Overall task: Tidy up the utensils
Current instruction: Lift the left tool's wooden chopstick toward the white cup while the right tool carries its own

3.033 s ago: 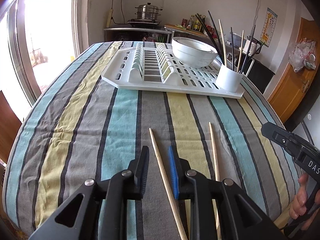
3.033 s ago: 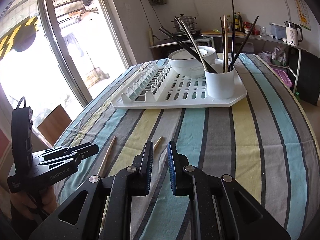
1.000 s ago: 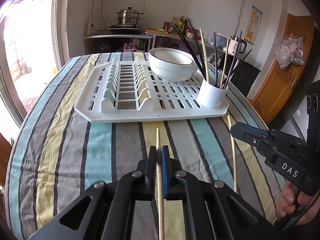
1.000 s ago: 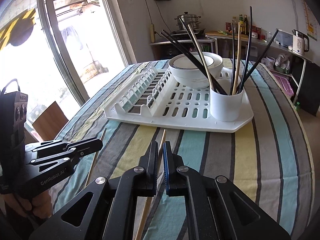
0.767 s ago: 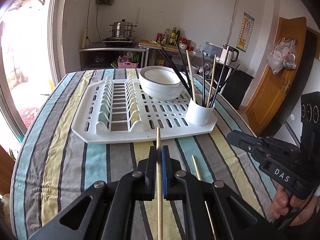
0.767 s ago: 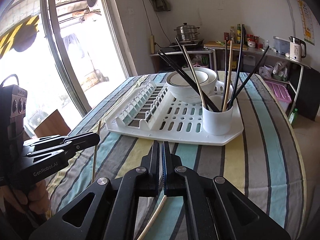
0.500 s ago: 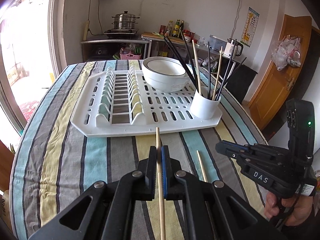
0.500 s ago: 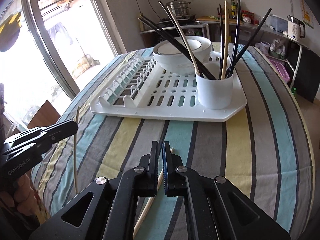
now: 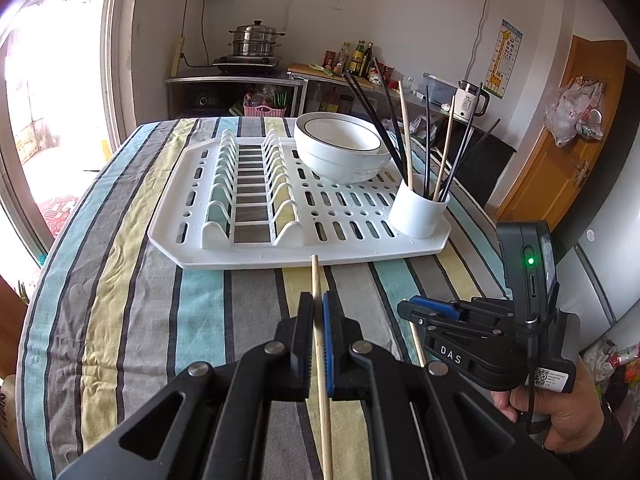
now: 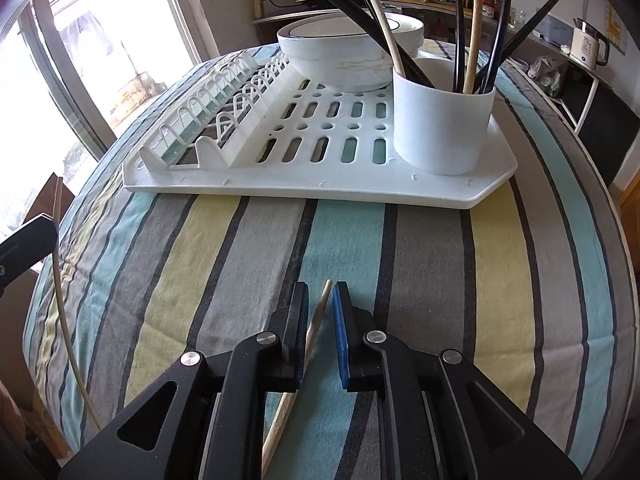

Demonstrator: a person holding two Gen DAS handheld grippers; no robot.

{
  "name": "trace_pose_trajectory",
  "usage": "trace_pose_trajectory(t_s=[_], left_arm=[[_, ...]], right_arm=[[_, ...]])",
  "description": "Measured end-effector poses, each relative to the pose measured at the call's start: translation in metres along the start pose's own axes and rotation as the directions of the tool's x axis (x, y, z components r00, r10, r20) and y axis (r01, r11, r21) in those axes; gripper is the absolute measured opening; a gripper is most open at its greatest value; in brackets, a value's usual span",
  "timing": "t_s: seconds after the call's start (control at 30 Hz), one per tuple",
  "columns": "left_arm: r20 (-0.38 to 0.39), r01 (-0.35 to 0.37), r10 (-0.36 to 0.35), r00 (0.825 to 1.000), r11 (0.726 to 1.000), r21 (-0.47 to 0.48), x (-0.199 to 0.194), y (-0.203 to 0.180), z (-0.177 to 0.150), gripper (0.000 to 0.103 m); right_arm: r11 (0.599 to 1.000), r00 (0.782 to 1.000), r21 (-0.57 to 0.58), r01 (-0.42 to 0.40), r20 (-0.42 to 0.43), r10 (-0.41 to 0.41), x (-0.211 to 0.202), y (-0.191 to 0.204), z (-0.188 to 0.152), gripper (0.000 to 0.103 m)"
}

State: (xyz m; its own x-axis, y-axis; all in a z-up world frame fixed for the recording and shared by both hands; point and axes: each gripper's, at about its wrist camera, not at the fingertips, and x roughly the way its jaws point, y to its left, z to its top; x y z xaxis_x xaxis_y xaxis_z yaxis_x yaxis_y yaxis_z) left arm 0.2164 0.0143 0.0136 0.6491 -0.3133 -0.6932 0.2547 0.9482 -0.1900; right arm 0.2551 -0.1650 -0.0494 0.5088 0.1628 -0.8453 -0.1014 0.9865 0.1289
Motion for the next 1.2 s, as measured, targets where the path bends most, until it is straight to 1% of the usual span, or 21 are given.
trace_pose_trajectory(t_s=[0.17, 0.3, 0.43, 0.5, 0.63, 0.77, 0.87, 1.0, 1.1, 1.2], left_arm=[[-0.001, -0.001, 0.001, 1.000, 1.000, -0.001, -0.001, 0.001, -0.001, 0.005], [0.002, 0.000, 0.000, 1.000, 1.000, 0.000, -0.004, 0.001, -0.001, 0.005], [0.005, 0.004, -0.004, 1.000, 1.000, 0.003, -0.007, 0.000, 0.000, 0.005], [0.007, 0.007, -0.007, 1.000, 1.000, 0.006, -0.008, -0.001, 0.001, 0.005], [0.016, 0.010, -0.011, 1.000, 1.000, 0.013, -0.012, -0.004, 0.006, 0.005], [0.037, 0.014, -0.015, 0.999, 0.999, 0.030, -0.020, -0.011, 0.015, 0.005], [0.060, 0.016, -0.019, 0.998, 0.999, 0.047, -0.027, -0.018, 0.022, 0.005], [0.093, 0.025, -0.031, 0.995, 0.997, 0.068, -0.040, -0.029, 0.030, 0.005], [0.119, 0.032, -0.042, 0.992, 0.996, 0.079, -0.050, -0.037, 0.033, 0.005], [0.136, 0.034, -0.046, 0.990, 0.995, 0.091, -0.056, -0.044, 0.035, 0.004]], right_arm=[[0.998, 0.999, -0.040, 0.049, -0.018, -0.050, 0.003, 0.008, 0.002, 0.012], [0.997, 0.998, -0.057, 0.057, -0.023, -0.058, 0.004, 0.015, 0.003, 0.005], [0.998, 0.999, -0.051, 0.025, -0.026, -0.026, 0.003, 0.014, 0.004, 0.004], [0.999, 1.000, -0.046, 0.015, -0.011, -0.016, -0.003, 0.011, 0.004, 0.004], [0.999, 0.998, -0.037, -0.015, 0.059, 0.017, -0.029, 0.003, 0.009, 0.004], [0.999, 0.988, -0.024, -0.032, 0.153, 0.035, -0.065, -0.008, 0.016, 0.004], [0.999, 0.973, -0.013, -0.036, 0.226, 0.038, -0.095, -0.018, 0.018, 0.004], [0.999, 0.948, -0.004, -0.042, 0.316, 0.041, -0.130, -0.026, 0.018, 0.004], [0.999, 0.931, 0.001, -0.049, 0.362, 0.045, -0.148, -0.031, 0.013, 0.004], [0.999, 0.917, 0.000, -0.050, 0.395, 0.046, -0.157, -0.032, 0.007, 0.004]])
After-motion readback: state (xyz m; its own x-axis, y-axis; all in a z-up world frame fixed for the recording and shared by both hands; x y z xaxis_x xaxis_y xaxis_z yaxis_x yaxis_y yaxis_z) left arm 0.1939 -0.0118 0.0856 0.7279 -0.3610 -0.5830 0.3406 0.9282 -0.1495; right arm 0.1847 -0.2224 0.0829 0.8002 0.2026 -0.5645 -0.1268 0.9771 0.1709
